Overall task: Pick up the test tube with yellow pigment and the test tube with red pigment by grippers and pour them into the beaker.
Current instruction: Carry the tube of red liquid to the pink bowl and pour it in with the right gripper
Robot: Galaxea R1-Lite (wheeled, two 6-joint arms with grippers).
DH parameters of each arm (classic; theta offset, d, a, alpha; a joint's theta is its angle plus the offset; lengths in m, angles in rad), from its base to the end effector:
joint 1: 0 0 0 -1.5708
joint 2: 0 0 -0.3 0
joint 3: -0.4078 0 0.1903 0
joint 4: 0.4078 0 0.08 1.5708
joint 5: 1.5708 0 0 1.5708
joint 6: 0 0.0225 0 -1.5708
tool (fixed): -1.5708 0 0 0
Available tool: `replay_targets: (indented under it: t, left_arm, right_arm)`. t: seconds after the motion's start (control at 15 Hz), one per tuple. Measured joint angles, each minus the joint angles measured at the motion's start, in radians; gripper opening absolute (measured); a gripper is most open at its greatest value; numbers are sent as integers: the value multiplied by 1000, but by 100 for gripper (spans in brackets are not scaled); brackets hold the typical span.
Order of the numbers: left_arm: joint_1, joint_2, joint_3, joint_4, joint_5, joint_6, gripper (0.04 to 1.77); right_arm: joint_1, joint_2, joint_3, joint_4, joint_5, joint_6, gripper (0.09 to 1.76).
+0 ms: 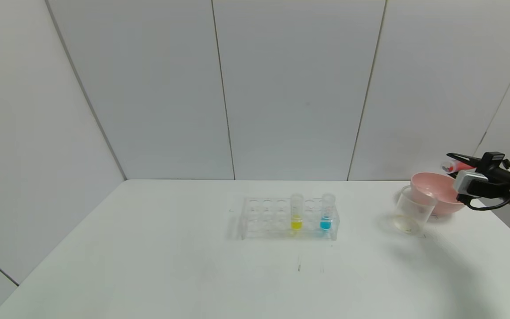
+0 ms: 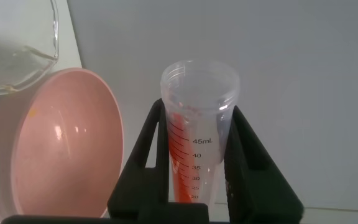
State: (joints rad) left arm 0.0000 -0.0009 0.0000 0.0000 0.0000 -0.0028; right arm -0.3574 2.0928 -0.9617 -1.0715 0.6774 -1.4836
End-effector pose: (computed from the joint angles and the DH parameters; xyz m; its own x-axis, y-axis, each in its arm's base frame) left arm -0.0229 0.0000 0.0755 1.0000 0.0000 0.0009 0.0000 1.0000 -0.0028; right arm 0.3699 -0.1231 0.1283 0.9479 0.3151 -0.0464 -0.0829 0.1034 -0.9912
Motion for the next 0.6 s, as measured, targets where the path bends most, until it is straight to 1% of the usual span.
replay_targets:
  t: [0.27, 0.4, 0.6]
  left_arm:
    - [0, 0, 0, 0, 0, 0, 176]
    - [0, 0, 0, 0, 0, 0, 176]
    - [0, 0, 0, 0, 0, 0, 176]
  right_arm:
    - [13, 0, 0, 1, -51, -58, 57]
    - [17, 0, -1, 0, -55, -87, 57]
    - [38, -1, 2, -7, -56, -91, 57]
